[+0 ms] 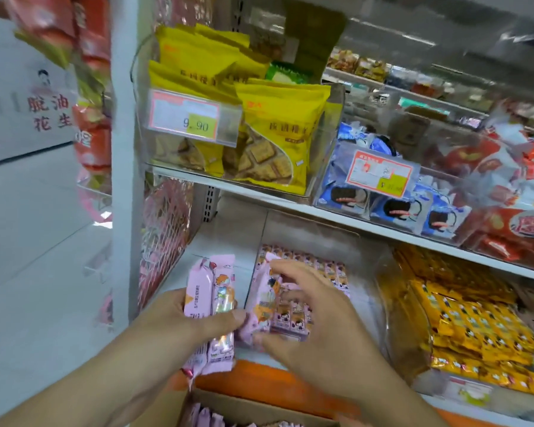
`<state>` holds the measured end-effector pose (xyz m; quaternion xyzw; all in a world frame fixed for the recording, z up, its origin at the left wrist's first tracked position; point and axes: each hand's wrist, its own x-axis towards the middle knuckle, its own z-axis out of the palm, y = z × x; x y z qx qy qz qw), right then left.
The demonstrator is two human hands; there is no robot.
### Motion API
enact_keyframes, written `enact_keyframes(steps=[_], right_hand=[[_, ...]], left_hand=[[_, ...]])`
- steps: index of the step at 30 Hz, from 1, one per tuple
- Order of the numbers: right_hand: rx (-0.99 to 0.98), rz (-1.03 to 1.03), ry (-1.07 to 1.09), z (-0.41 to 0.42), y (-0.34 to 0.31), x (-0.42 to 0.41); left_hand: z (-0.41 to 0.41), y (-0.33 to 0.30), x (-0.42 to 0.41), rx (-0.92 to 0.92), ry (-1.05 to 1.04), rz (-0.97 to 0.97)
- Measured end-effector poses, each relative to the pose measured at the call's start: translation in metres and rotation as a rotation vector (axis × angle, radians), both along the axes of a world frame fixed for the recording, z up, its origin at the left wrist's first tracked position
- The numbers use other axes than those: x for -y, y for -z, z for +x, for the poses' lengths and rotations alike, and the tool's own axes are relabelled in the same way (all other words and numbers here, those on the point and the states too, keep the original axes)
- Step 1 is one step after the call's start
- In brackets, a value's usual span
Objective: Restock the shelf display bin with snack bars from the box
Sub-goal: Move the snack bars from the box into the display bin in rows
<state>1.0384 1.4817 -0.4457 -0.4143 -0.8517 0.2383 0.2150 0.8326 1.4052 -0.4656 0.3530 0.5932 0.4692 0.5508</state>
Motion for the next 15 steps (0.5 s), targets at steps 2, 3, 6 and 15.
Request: enact_keyframes(steps=[2,3,6,15], right_hand=[[0.011,-0.010,0.057,-0.006,0.009,-0.034],[0.034,-0.001,0.087,-0.009,0.016,-0.055],[0.127,-0.030,0.163,-0.018,0.037,-0.117],[0.114,-0.115,0.138,-0.054,0.081,-0.201]], left_hand=[[-0.006,0.008,-0.007,-0.033,-0.034,-0.017],[-0.009,0.012,-0.010,-0.045,-0.054,-0.023],[-0.014,0.019,-0.015,-0.087,-0.070,-0.038],[-0.017,0.028,-0.025,-0.081,-0.045,-0.052]])
